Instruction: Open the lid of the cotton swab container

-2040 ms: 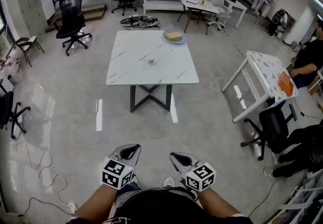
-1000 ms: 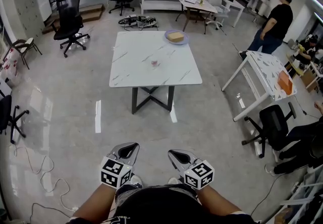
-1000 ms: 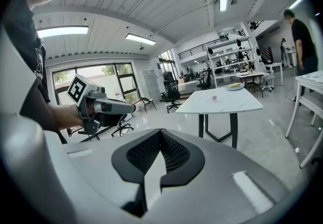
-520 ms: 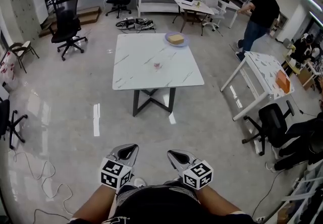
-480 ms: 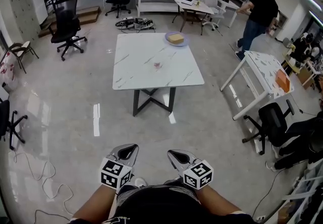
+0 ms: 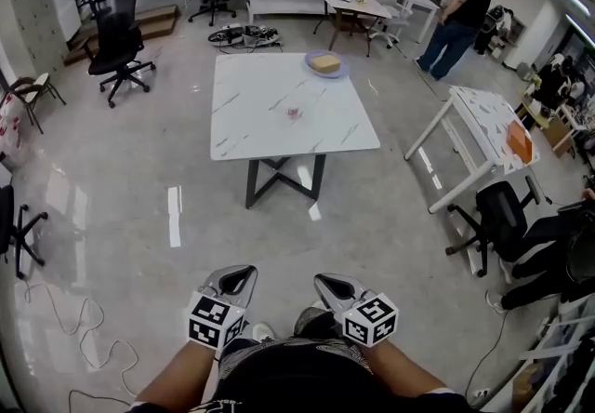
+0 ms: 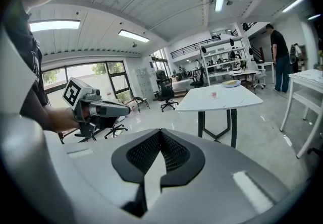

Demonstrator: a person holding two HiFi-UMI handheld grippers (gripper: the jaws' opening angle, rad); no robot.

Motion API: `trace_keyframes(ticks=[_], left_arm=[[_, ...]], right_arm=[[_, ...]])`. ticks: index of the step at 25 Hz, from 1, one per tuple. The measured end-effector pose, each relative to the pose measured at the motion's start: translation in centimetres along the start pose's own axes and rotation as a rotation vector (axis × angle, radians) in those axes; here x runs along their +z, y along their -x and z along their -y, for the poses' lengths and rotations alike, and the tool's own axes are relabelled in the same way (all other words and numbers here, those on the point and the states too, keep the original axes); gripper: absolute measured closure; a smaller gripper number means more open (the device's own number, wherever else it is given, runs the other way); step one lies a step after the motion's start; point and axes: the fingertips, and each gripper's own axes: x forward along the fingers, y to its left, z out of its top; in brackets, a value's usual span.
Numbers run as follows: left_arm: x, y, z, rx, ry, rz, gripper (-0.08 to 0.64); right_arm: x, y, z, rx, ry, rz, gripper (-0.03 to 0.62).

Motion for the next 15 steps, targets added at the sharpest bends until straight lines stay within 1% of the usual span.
trace_keyframes(ticks=[3,9,12,15], left_arm=[[0.2,-0.7,-0.3,-0.008,-0.006,-0.002,0.5],[0.9,-3.3,-1.8,0.001,0.013,-0.013,0.5],[2.1,-5.0,-2.6,0.011,0.022,-0.015,0.5],[4.0,-6.9,-3.7,0.024,0.014,-0.009,0.5]], right_arm=[[0.5,-0.5,0.8,-0.004,-0.002,0.005,0.592],[1.2,-2.6,3.3,0.011,-0.015,-0.008,0.592],[2.8,-4.0,5.3,0.027,-0.017,-0.005,0.592],[5.2,-5.5,7.5,0.041,-0.004,0.013,0.592]])
